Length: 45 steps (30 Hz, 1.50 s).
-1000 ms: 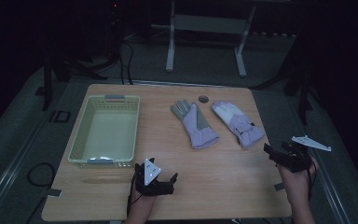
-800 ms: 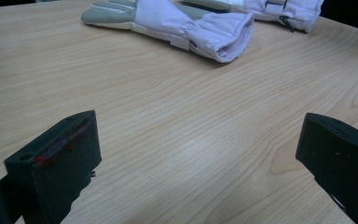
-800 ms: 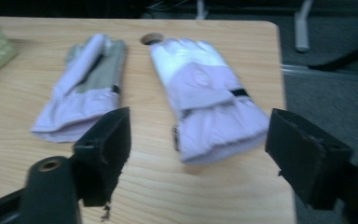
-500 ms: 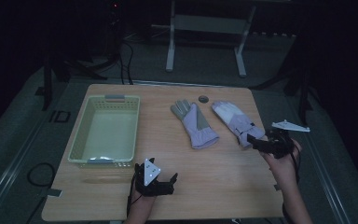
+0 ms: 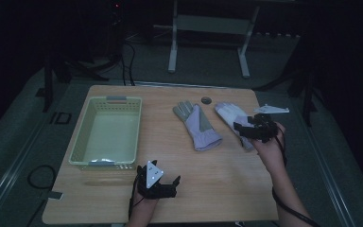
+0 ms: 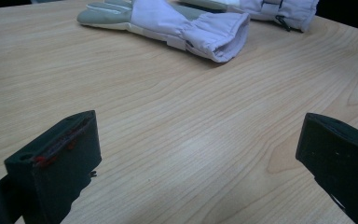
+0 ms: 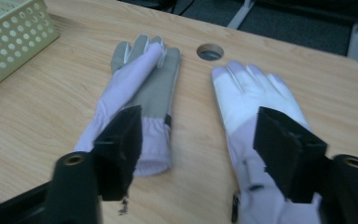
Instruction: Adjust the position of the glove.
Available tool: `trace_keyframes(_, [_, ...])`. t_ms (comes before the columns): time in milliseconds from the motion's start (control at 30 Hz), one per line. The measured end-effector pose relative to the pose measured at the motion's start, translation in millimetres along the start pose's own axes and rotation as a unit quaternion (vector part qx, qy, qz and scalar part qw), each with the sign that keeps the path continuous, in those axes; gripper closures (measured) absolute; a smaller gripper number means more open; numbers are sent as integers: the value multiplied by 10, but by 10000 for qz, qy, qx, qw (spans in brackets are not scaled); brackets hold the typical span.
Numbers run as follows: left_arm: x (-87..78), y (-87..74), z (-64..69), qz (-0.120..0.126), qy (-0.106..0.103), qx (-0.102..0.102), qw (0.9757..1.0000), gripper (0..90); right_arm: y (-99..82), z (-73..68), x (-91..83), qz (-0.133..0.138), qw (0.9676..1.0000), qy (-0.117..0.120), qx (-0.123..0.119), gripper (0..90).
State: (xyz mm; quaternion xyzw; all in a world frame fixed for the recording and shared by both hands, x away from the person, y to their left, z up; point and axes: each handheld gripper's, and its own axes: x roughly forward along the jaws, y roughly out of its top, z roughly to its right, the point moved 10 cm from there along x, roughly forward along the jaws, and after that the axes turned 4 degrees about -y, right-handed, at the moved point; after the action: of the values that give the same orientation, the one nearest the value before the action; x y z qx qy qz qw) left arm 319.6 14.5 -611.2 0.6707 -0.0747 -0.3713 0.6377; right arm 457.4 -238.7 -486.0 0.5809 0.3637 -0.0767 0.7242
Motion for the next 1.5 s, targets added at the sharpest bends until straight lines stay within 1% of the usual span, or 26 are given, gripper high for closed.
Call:
trace_keyframes(100, [-2,1,3,10,-18,4,10000,0,46,-67,112,-64,9999,4,-81,376])
trace_keyframes(200, [-6,0,5,17,-47,-9,10000,1,64,-131,251,-237,9997,95,-37,443])
trace_keyframes(233, [-5,1,4,18,-50,-11,10000,1,70,-153,298,-280,9995,112,-25,446])
trace_keyframes(267, [-5,0,5,16,-52,-9,10000,1,76,-177,346,-310,9994,132,-45,463])
trace_keyframes(300, [-4,0,5,10,-56,-4,10000,1,76,-207,395,-364,9991,182,-89,521])
trace_keyframes(433, [-1,-1,10,-4,-51,13,10000,0,45,-319,616,-599,9974,321,-229,549])
trace_keyframes(467, [-1,-1,11,-3,-53,14,10000,1,39,-338,671,-627,9972,303,-264,549])
trace_keyframes(600, [-2,-1,9,-2,-57,9,10000,1,19,-423,870,-807,9951,391,-410,547])
trace_keyframes(733, [-3,-1,8,4,-62,4,10000,1,9,-469,1090,-955,9935,500,-373,519])
trace_keyframes(867, [-4,-1,4,5,-74,-14,10000,1,-47,-508,1319,-1174,9911,499,-384,514])
trace_keyframes(900, [-4,-1,4,6,-77,-17,10000,1,-68,-515,1376,-1249,9903,468,-394,508])
trace_keyframes(933, [-4,-1,5,3,-84,-28,10000,1,-84,-510,1432,-1314,9897,371,-424,508])
trace_keyframes(1000, [-3,-1,6,2,-94,-30,10000,1,-118,-513,1535,-1422,9884,343,-399,502])
trace_keyframes(1033, [-2,-2,6,-4,-96,-27,9999,0,-139,-503,1584,-1488,9877,248,-415,497])
trace_keyframes(1067, [1,-2,6,-9,-100,-25,9999,1,-175,-510,1628,-1592,9860,209,-455,475])
trace_keyframes(1133, [2,-3,8,-18,-104,-20,9999,1,-283,-543,1719,-1805,9815,258,-586,466])
trace_keyframes(1167, [3,-3,9,-18,-107,-17,9999,1,-309,-552,1740,-1812,9813,302,-574,475])
trace_keyframes(1200, [5,-4,11,-26,-110,-21,9999,1,-314,-551,1741,-1789,9821,352,-483,496])
trace_keyframes(1233, [5,-4,11,-26,-110,-21,9999,1,-314,-551,1741,-1789,9821,352,-483,496])
trace_keyframes(1267, [7,-5,11,-32,-105,-30,9999,1,-322,-552,1742,-1762,9823,429,-458,513])
trace_keyframes(1333, [8,-5,11,-38,-101,-27,9999,1,-334,-552,1737,-1612,9836,599,-548,572])
trace_keyframes(1367, [9,-5,12,-39,-100,-25,9999,1,-336,-547,1736,-1599,9837,645,-509,591])
trace_keyframes(1400, [10,-7,11,-52,-99,-22,9999,1,-337,-545,1738,-1615,9837,648,-453,619])
trace_keyframes(1433, [10,-7,11,-52,-99,-22,9999,1,-337,-545,1738,-1615,9837,648,-453,619])
trace_keyframes(1467, [13,-9,10,-71,-99,-19,9999,1,-334,-557,1736,-1627,9833,658,-479,649])
trace_keyframes(1500, [14,-10,9,-74,-98,-23,9999,1,-328,-582,1734,-1704,9825,541,-530,690])
